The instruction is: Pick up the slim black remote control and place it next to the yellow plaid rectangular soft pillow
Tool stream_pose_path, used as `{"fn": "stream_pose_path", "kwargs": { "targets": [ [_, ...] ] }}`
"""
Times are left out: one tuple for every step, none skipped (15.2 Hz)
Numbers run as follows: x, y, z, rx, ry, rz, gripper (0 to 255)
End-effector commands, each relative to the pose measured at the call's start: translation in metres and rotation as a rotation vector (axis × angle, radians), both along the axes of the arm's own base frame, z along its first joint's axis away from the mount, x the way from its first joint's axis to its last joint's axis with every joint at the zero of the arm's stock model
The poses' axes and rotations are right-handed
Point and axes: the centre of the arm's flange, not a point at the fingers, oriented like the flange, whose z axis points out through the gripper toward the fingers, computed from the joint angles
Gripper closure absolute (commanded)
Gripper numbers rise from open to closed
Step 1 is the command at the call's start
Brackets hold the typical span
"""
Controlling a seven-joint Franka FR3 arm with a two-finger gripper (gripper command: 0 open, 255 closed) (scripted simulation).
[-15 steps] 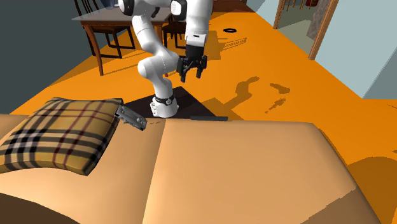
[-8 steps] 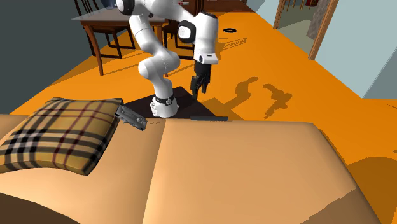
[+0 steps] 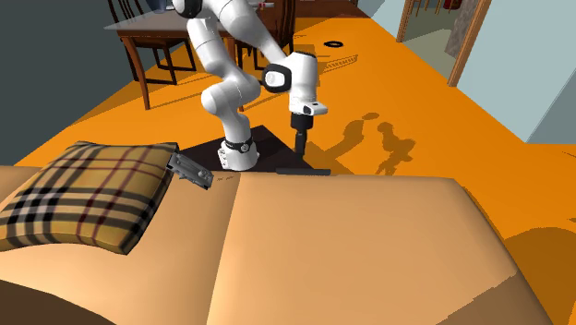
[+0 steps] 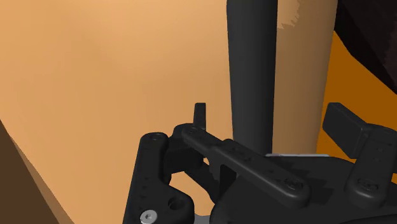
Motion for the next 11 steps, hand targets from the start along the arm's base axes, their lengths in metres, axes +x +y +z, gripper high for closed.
{"fn": "stream_pose_path", "kwargs": {
  "targets": [
    [0.003,0.002,-0.014,-0.001,-0.007,0.031,0],
    [0.005,0.001,-0.019,-0.001,-0.007,0.031,0],
    [0.006,0.0,-0.024,-0.001,-0.007,0.031,0],
    [0.007,0.0,-0.029,-0.001,-0.007,0.031,0],
    [0.008,-0.001,-0.034,-0.001,-0.007,0.031,0],
    [0.01,-0.002,-0.039,-0.001,-0.007,0.031,0],
    [0.012,-0.004,-0.047,-0.001,-0.007,0.031,0],
    [0.012,-0.004,-0.047,-0.001,-0.007,0.031,0],
    [0.012,-0.004,-0.047,-0.001,-0.007,0.031,0],
    [0.012,-0.004,-0.047,-0.001,-0.007,0.031,0],
    [0.012,-0.004,-0.047,-0.001,-0.007,0.031,0]
  ]
}}
